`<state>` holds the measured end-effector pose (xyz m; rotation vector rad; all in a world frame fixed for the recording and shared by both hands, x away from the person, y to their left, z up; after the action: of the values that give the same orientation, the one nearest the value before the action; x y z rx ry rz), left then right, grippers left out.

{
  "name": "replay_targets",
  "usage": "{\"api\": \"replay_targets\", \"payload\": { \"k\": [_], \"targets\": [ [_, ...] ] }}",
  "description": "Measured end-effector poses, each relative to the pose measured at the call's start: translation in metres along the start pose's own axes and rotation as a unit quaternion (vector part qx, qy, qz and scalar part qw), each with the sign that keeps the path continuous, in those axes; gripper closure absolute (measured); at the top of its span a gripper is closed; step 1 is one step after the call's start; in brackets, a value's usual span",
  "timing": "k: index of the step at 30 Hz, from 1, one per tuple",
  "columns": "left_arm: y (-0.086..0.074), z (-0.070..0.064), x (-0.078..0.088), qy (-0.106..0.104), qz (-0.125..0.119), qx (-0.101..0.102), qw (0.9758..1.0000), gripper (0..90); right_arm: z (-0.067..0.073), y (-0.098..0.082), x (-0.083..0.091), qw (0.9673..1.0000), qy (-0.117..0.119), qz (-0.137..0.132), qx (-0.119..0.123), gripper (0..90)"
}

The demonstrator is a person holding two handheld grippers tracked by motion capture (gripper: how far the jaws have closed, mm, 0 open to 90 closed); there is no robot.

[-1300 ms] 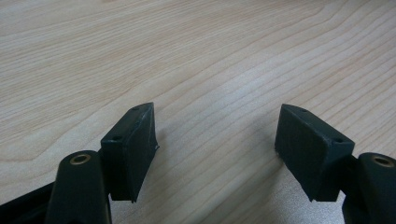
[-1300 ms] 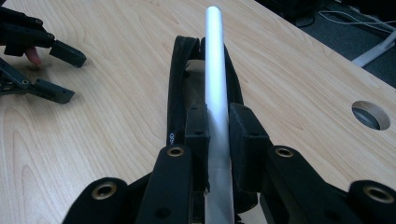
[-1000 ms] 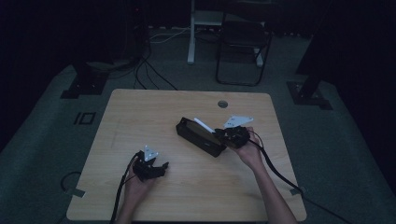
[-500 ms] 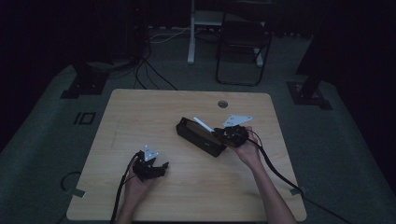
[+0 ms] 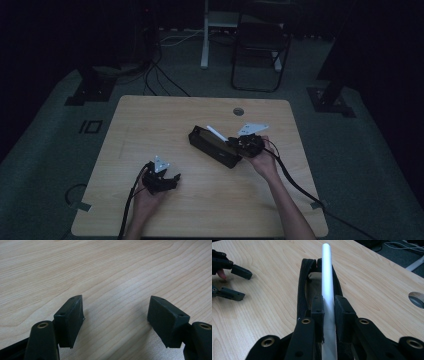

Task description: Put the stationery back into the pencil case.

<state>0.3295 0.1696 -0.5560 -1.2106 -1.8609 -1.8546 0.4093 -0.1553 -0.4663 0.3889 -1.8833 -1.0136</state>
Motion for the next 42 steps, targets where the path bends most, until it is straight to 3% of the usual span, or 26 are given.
{"api": "replay_targets", "payload": {
  "k": [42],
  "targets": [
    [0.001, 0.000, -0.001, 0.000, 0.001, 0.000, 1.0000, 29.4, 0.002, -0.005, -0.020, 0.9998, 0.018, 0.003, -0.001, 78.9]
  ]
}}
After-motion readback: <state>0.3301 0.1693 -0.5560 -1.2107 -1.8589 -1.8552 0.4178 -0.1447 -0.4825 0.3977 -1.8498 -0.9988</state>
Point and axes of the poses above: each handheld gripper's, and its own axes: x roughly backward along the jaws, y roughly out of its top, z roughly to its left, the point moved 1 cm from there along -x, roughly forward along the jaws, and after that the axes turned 14 degrees about x, right-handed, at the moved point
